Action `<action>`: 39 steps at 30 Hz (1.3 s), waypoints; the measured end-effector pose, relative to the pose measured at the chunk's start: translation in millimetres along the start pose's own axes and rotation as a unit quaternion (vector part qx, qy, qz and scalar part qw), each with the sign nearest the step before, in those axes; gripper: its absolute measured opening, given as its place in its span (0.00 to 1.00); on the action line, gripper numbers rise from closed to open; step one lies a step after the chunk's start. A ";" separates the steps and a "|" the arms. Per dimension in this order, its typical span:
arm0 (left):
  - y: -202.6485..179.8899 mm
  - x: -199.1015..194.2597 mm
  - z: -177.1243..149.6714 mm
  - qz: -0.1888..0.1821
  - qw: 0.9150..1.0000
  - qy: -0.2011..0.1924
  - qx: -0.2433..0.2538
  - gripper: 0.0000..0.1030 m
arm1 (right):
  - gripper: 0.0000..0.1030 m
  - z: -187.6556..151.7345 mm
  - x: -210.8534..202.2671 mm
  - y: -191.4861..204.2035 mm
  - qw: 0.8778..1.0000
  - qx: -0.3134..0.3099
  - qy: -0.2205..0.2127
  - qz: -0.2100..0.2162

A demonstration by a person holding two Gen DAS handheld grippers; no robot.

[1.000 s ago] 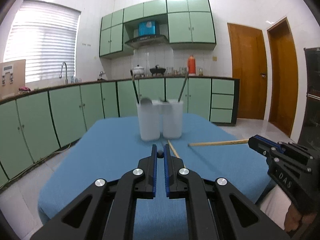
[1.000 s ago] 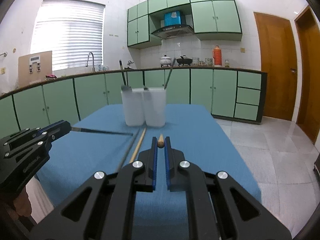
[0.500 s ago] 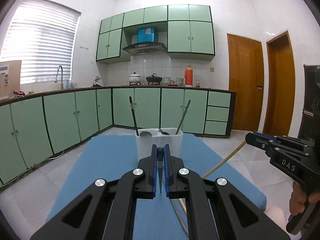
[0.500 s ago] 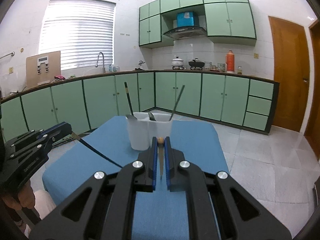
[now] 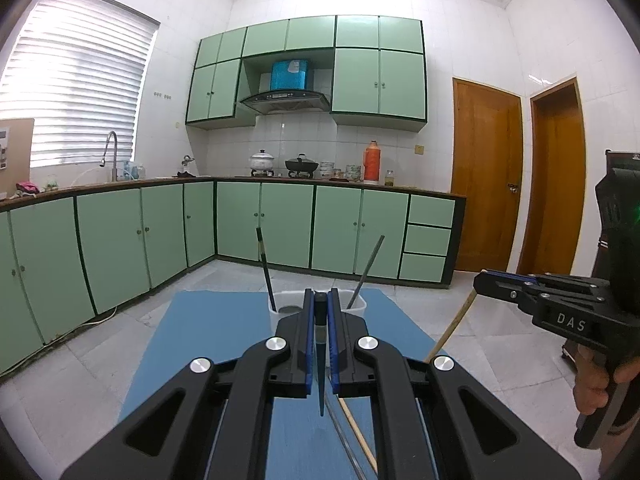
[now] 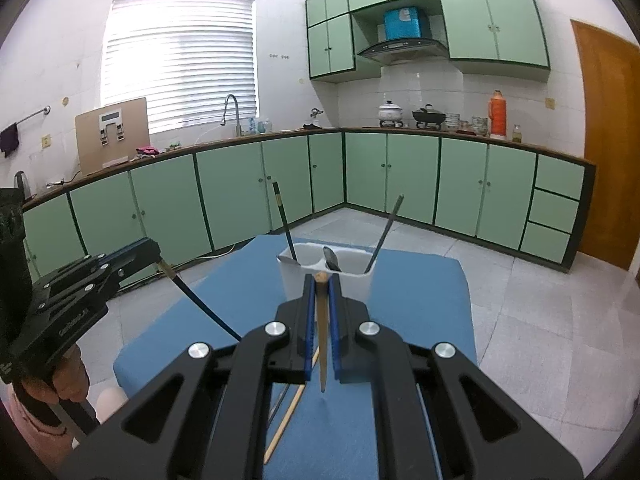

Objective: Organize utensils
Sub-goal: 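Carry both chopsticks into the white holder and open both tools to release them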

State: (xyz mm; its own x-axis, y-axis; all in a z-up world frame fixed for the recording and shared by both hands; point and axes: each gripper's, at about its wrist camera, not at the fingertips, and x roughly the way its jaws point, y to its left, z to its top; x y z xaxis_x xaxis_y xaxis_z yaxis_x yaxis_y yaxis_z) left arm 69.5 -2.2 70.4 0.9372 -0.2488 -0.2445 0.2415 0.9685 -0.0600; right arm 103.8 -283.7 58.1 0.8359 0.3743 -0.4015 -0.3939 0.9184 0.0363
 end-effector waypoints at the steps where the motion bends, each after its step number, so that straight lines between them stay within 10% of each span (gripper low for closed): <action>1: 0.8 0.5 1.9 0.000 1.000 -0.001 0.000 0.06 | 0.06 4.5 0.4 0.0 1.000 -0.003 -0.001 0.001; 21: 8.9 15.1 116.6 0.016 0.991 -0.132 0.018 0.06 | 0.06 129.8 9.3 -24.0 0.995 -0.022 -0.100 -0.016; 39: 25.9 158.9 92.1 0.027 0.998 -0.047 0.009 0.06 | 0.06 108.2 141.4 -54.9 0.999 0.000 -0.032 -0.031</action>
State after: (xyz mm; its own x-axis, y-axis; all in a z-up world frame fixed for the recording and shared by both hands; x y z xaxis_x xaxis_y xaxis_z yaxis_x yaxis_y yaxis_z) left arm 247.8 -17.0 119.1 0.9684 -0.1960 -0.1542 0.1934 0.9806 -0.0322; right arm 285.0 -267.4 98.3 0.8815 0.3237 -0.3437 -0.3399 0.9404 0.0138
